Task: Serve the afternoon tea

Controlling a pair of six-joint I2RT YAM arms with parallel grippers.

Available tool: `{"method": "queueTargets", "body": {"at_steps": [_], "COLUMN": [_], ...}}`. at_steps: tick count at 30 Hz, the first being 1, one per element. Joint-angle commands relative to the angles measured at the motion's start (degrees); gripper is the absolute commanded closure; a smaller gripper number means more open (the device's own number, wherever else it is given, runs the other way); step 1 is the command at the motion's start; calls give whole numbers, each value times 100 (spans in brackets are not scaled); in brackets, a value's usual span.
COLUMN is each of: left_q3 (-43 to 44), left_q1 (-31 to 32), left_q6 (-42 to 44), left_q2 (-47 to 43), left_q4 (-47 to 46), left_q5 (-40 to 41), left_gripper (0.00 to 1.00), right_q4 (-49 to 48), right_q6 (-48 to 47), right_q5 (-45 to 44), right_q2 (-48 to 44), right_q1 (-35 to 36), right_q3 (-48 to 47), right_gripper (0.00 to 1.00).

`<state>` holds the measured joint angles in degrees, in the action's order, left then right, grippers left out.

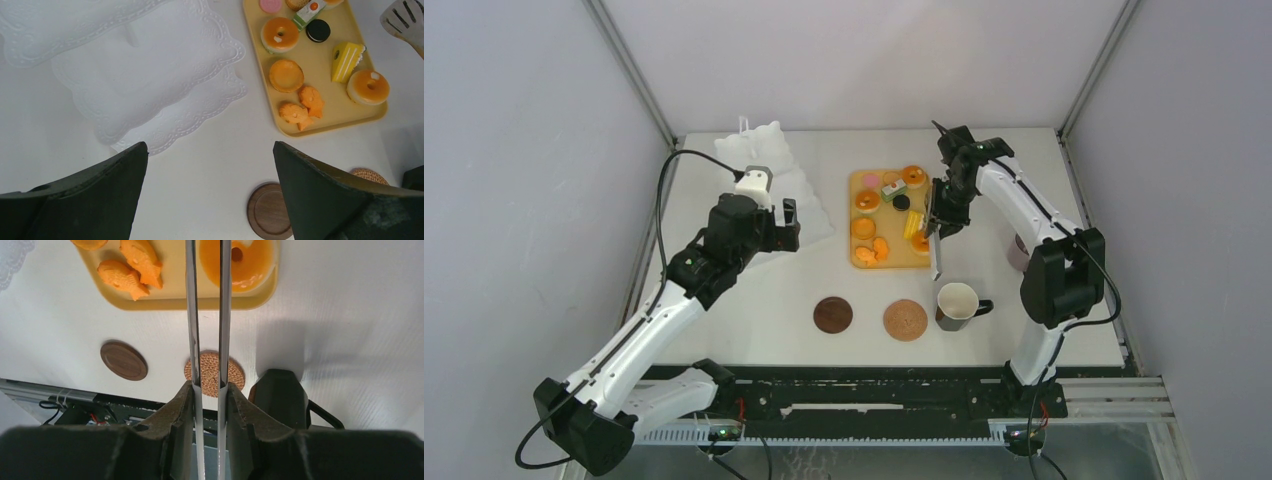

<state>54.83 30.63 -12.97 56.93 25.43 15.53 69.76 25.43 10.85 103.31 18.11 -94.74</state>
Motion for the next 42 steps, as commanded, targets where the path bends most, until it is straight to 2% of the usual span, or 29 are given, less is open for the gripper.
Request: {"method": "queueTargets", "body": {"at_steps": [1, 5, 13, 21, 28, 33, 37, 42], "left_q3": [-100, -109, -159, -162, -173, -165, -155, -152], "left_q1": [22, 23, 29, 23, 26, 22, 30, 26], "left_q6": [133, 128, 128, 104, 95, 76, 54, 34], "left_q2": [-107, -103, -154, -121, -85, -38, -6, 67], "left_q4": [-144, -153, -155, -178, -194, -206, -229, -268], "left_q5": [72, 73, 127, 118, 63, -10, -54, -101], "left_gripper": [0, 0, 0, 0, 0, 0, 0, 0], "right_q4": [-32, -90, -103, 6, -83, -113, -299, -365], "right_q6": [-160, -187, -221, -503, -617, -559, -544, -453], "right_q5": [-314, -223, -203, 141, 188, -325, -545, -1147], "right_q2": [16, 263, 755, 937, 929, 516, -63, -461], "right_q1": [15, 8, -31, 430, 629, 633, 698, 1200], "right_q3": [-133, -170, -273, -644, -958, -787, -176, 441], "right_gripper": [71, 74, 74, 77, 78, 78, 72, 62]}}
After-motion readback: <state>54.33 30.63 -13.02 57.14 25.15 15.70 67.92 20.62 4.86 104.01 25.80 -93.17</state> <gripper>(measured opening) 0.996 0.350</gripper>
